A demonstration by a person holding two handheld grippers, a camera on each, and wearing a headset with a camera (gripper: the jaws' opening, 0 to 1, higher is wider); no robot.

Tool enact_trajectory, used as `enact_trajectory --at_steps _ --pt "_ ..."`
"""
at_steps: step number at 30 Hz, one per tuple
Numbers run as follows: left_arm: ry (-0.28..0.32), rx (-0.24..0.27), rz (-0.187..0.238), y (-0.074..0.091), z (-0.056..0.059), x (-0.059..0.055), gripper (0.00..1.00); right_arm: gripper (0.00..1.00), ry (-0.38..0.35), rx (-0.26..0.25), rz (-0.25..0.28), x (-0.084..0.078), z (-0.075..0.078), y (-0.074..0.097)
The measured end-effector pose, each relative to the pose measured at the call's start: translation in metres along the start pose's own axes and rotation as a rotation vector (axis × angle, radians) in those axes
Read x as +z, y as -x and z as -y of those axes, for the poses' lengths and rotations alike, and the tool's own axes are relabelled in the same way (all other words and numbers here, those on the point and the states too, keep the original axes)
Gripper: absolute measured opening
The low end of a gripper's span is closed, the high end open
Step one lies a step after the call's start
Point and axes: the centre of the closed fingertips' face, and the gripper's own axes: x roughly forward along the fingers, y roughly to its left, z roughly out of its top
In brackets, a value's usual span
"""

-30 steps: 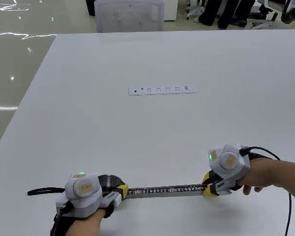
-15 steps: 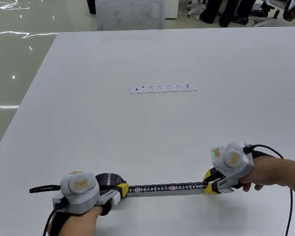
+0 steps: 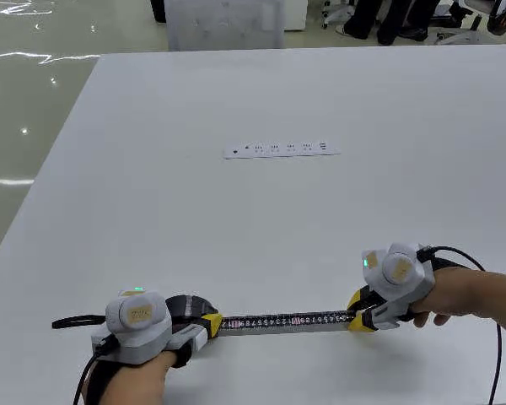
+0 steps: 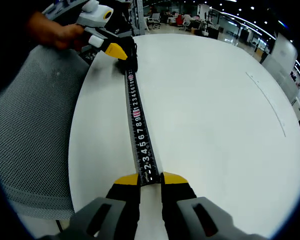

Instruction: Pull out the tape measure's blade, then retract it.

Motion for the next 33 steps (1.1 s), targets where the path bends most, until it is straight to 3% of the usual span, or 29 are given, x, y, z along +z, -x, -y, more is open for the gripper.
enact_trajectory --at_steps 33 --pt "0.002 0.0 -0.002 0.0 0.0 0.0 0.58 0.14 -0.005 0.005 0.026 0.019 -0.003 -0.011"
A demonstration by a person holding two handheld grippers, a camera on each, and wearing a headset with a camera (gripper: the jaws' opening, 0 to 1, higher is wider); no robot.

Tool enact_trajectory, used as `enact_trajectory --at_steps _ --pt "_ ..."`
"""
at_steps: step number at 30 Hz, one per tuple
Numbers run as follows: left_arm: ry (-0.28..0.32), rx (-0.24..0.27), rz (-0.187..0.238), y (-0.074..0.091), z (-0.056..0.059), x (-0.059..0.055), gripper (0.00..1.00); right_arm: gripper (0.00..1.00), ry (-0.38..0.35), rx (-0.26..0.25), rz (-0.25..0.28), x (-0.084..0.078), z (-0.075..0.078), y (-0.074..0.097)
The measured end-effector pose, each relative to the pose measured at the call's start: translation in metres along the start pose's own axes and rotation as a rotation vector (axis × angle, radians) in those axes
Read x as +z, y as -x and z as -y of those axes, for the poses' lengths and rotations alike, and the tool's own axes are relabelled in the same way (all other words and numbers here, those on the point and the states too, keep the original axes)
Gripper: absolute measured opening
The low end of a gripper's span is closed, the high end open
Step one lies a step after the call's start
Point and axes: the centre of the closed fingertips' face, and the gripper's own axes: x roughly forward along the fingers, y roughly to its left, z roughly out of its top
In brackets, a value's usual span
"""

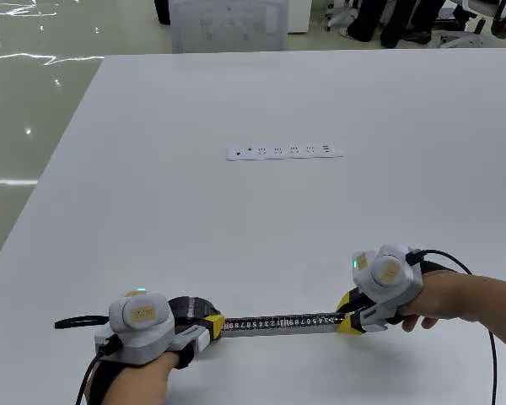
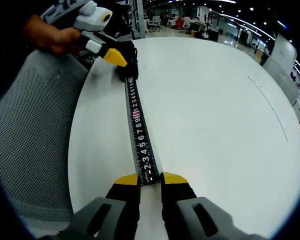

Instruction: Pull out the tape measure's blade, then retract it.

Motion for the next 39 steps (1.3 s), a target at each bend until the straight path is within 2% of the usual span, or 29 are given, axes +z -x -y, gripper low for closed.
enact_trajectory --at_steps 39 --pt "0.005 -0.005 -0.002 -0.001 0.0 0.0 0.58 0.14 -0.008 -0.001 0.025 0.02 -0.004 -0.012"
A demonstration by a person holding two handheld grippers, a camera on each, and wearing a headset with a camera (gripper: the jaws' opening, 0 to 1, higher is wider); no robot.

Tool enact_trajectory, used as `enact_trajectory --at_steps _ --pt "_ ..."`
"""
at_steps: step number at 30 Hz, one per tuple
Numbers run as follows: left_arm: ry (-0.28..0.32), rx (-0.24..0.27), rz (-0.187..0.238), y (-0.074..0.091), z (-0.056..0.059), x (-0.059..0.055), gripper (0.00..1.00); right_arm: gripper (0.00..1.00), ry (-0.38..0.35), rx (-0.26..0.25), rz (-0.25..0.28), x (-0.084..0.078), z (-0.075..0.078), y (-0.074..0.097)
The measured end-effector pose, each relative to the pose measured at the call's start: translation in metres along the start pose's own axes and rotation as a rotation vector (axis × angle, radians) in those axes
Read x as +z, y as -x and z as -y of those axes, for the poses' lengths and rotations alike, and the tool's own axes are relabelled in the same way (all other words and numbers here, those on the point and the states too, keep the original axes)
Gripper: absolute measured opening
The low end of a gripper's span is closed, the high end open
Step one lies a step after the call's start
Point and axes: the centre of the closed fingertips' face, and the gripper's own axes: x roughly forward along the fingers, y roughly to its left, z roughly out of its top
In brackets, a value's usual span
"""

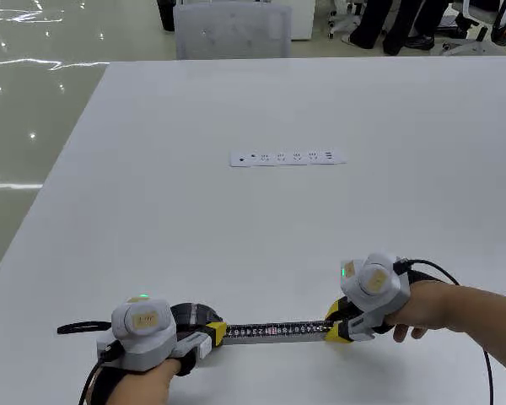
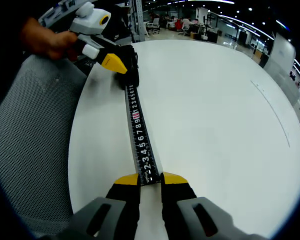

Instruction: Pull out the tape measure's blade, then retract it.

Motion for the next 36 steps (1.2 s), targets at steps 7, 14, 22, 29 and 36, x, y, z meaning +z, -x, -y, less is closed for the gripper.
enact_trajectory --at_steps 7,14,22,29,36 --pt "0.001 0.001 0.0 0.0 0.0 0.0 0.58 0.14 -0.001 -0.001 0.003 0.005 -0.001 -0.001" --pt "0.001 0.001 0.001 0.001 0.0 0.0 0.58 0.14 0.006 0.0 0.004 0.009 -0.001 -0.005" --pt "0.006 0.001 0.001 0.001 0.0 0.0 0.58 0.14 0.009 0.001 0.006 0.012 -0.001 -0.007" --pt "0.009 0.001 -0.001 0.001 0.0 0.0 0.58 0.14 0.01 0.001 0.006 0.013 -0.002 -0.007" --pt "0.014 0.002 -0.001 0.001 0.0 0.0 0.58 0.14 0.006 -0.001 0.01 0.014 -0.002 -0.007"
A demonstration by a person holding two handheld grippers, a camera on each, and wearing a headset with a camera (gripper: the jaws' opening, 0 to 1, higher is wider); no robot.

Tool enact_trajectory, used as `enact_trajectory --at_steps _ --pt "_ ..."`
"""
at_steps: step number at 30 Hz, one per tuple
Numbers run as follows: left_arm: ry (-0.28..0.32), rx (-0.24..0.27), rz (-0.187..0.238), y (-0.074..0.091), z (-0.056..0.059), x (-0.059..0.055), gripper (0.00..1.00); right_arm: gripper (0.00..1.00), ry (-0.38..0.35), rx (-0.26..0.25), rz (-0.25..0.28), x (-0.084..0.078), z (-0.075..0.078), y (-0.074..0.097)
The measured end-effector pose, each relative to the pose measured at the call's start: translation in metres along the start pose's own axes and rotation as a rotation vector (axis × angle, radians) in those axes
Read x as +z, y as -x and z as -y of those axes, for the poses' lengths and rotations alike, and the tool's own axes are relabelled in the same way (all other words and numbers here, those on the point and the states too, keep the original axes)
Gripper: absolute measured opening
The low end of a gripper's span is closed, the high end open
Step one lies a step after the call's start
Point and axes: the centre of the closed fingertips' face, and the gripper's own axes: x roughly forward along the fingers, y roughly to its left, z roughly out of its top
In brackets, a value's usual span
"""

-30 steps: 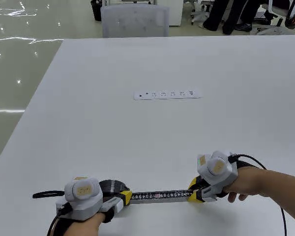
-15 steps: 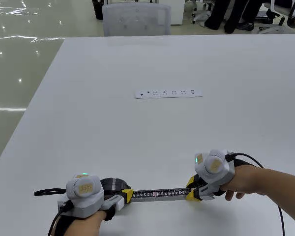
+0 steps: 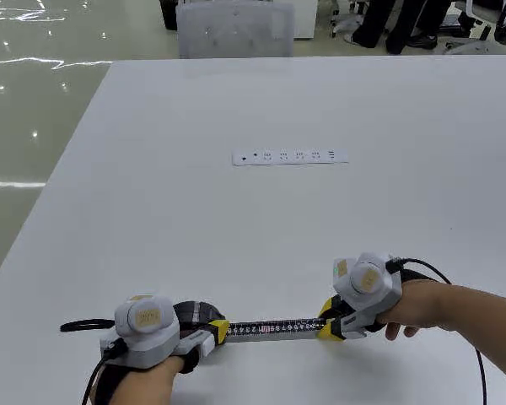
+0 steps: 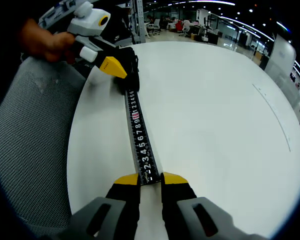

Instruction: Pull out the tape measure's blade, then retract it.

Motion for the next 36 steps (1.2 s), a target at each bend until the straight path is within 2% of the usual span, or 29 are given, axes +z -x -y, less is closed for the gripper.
enact_trajectory --at_steps 17,36 --pt "0.0 0.0 -0.003 -0.001 -0.001 0.001 0.57 0.14 -0.001 -0.005 0.005 0.003 0.002 -0.003" --pt "0.006 -0.004 -0.006 -0.001 -0.001 0.0 0.57 0.14 -0.01 0.01 0.012 0.015 -0.002 -0.011"
